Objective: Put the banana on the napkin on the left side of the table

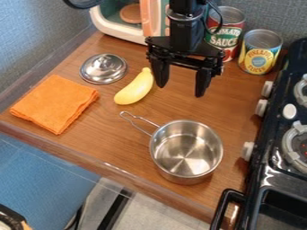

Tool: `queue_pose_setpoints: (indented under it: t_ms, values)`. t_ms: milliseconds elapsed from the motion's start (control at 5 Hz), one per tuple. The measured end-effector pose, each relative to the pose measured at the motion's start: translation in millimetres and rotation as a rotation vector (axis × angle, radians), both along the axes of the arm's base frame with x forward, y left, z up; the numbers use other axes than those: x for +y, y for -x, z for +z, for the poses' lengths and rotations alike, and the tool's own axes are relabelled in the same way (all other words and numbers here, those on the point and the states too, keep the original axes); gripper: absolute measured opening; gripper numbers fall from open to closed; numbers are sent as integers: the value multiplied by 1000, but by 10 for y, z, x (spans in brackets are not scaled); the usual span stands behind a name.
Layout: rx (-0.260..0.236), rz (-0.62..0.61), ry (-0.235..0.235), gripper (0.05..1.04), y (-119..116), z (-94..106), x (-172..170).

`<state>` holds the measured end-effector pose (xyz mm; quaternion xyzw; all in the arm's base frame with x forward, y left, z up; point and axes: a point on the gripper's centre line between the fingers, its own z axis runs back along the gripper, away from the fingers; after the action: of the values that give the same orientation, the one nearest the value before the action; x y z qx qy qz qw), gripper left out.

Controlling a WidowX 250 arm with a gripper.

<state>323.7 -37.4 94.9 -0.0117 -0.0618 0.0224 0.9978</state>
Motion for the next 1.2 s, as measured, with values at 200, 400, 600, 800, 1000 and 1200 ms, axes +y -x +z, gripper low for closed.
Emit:
queue_pose_setpoints:
  t_ms: [200,400,600,800,1000,1200]
  values:
    - [29,-1,1,999,14,-92,-5]
    - [19,27,23,999,-63,-114,157]
    - [-10,73,20,999,-239,-171,435]
    - [-29,112,17,999,-361,-244,711]
    - [-15,155,-9,999,-494,-342,937]
    - [3,170,-21,999,-532,-471,1013]
